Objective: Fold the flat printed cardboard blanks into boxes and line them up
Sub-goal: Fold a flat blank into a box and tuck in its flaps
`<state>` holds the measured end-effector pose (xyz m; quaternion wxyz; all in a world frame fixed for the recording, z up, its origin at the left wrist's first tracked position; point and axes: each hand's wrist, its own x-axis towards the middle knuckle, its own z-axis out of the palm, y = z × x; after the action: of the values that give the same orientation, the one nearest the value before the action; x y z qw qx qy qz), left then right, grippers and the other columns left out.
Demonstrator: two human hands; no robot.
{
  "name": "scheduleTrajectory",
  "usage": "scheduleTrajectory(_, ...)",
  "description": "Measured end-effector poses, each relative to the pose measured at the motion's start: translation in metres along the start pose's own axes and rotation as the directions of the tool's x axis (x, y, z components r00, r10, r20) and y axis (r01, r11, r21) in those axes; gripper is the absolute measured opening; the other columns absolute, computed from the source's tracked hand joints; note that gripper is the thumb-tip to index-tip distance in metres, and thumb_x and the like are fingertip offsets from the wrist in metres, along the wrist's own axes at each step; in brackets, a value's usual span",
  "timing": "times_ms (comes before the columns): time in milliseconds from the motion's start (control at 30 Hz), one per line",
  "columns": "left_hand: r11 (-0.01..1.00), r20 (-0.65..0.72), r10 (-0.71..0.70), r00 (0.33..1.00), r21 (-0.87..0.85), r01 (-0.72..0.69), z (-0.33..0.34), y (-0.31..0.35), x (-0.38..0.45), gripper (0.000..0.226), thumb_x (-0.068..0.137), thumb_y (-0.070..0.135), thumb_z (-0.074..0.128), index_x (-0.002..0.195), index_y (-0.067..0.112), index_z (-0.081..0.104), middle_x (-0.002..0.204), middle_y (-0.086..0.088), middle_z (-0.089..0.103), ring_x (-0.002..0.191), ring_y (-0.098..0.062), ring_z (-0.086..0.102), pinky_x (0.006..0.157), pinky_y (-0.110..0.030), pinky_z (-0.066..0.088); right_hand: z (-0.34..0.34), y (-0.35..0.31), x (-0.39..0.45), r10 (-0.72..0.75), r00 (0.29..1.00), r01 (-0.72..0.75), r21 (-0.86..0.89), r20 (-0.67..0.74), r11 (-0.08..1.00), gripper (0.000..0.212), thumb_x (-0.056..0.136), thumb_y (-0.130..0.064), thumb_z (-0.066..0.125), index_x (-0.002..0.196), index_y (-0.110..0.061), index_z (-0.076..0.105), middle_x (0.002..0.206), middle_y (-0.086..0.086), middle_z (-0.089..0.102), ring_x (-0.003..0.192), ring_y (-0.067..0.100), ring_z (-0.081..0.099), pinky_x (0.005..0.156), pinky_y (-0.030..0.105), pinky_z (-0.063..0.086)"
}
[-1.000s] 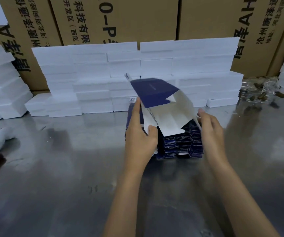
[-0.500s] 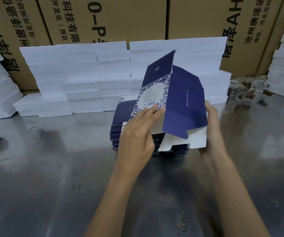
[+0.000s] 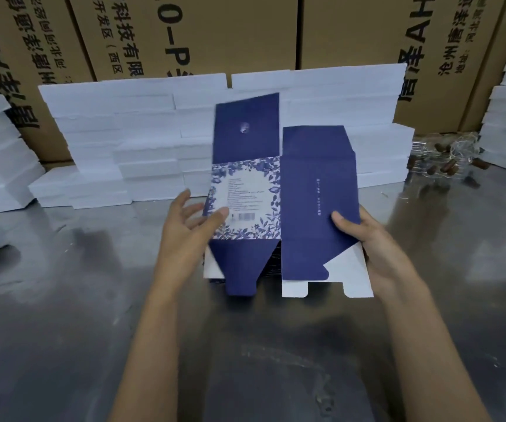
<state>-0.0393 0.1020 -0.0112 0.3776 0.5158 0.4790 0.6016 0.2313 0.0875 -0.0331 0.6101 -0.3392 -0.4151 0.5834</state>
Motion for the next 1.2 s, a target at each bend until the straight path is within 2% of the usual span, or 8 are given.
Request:
scheduleTrajectory(133,0.936,0.244,-0.16,0.957,-0.271,0.225,-0.018,-0.002,-0.003,0.044,0.075,0.021,0.08,0.117,0.014,0.071,0.109,-0.01,0.076,0.094,-0.025,0.075,0.069,-0.029,0.06,0.006,0.006,0.0,0.026,0.985,-0.029,0.014,0.168,0.999,0.038,0.09,-0.021,0.072,0.128,-0.023,0.069,0.133,0.009,0.068,0.118,0.031,0.068,0.088,0.041,0.059)
scheduleTrajectory(367,0.977,0.236,-0.091,0.967,-0.167,0.133,-0.015,-0.006,-0.005,0.026,0.083,0.014,0.077,0.107,0.021,0.075,0.106,-0.003,0.077,0.092,-0.021,0.076,0.067,-0.024,0.059,0.012,0.01,0.002,-0.016,1.0,0.017,-0.109,0.009,0.994,0.028,0.097,-0.027,0.067,0.124,-0.021,0.071,0.123,0.005,0.073,0.112,0.026,0.071,0.087,0.04,0.06)
scheduleTrajectory(500,0.964,0.193,-0.208,0.959,-0.127,0.234,-0.011,-0.006,-0.007,0.035,0.089,0.044,0.071,0.108,0.015,0.075,0.101,-0.007,0.078,0.09,-0.024,0.076,0.069,-0.034,0.062,0.011,0.009,0.0,-0.032,0.999,0.03,-0.16,-0.007,0.987,0.025,0.097,-0.026,0.066,0.121,-0.021,0.072,0.12,0.005,0.075,0.109,0.027,0.072,0.083,0.037,0.061)
scheduleTrajectory(633,0.987,0.036,-0.147,0.988,-0.067,0.149,-0.007,-0.008,-0.004,0.042,0.095,0.056,0.058,0.099,0.018,0.076,0.094,0.001,0.079,0.086,-0.018,0.077,0.07,-0.032,0.062,0.014,0.007,-0.001,0.031,0.999,-0.026,-0.179,0.029,0.983,0.029,0.095,-0.041,0.066,0.12,-0.026,0.074,0.122,0.003,0.074,0.108,0.023,0.073,0.083,0.036,0.061)
scheduleTrajectory(833,0.983,0.07,-0.153,0.986,-0.095,0.159,-0.006,-0.009,-0.001,0.042,0.095,0.06,0.055,0.105,0.024,0.075,0.1,0.006,0.078,0.092,-0.013,0.075,0.075,-0.029,0.06,0.018,0.008,0.0,0.003,1.0,-0.008,-0.19,-0.028,0.982,0.033,0.104,-0.048,0.051,0.128,-0.033,0.068,0.125,-0.008,0.072,0.113,0.013,0.071,0.09,0.033,0.06)
scheduleTrajectory(967,1.0,-0.059,0.028,0.998,0.009,-0.027,0.005,-0.012,-0.003,0.04,0.091,0.053,0.066,0.125,0.034,0.053,0.106,0.013,0.074,0.098,-0.009,0.072,0.086,-0.034,0.057,0.023,0.003,-0.005,0.024,0.999,-0.028,-0.182,-0.026,0.983,0.037,0.102,-0.052,0.053,0.129,-0.032,0.068,0.126,-0.006,0.072,0.114,0.016,0.07,0.094,0.037,0.058)
scheduleTrajectory(1100,0.99,-0.12,0.14,0.983,0.02,-0.139,0.009,-0.016,-0.012,0.043,0.096,0.038,0.064,0.131,0.05,0.042,0.091,-0.003,0.063,0.078,-0.011,0.068,0.069,-0.03,0.057,0.017,0.003,-0.023,0.074,0.996,-0.08,0.11,0.058,0.991,0.049,0.095,-0.059,0.06,0.127,-0.025,0.072,0.127,0.004,0.072,0.113,0.024,0.071,0.087,0.039,0.06)
scheduleTrajectory(1200,0.992,-0.199,0.122,0.972,0.033,-0.118,0.007,-0.026,-0.026,0.032,0.099,0.036,0.056,0.128,0.048,0.048,0.095,-0.008,0.06,0.082,-0.017,0.063,0.069,-0.032,0.052,0.012,0.007,-0.044,0.037,0.983,-0.103,0.367,0.181,0.924,0.063,0.101,-0.064,0.044,0.147,-0.022,0.055,0.135,0.005,0.067,0.122,0.024,0.065,0.095,0.038,0.056)
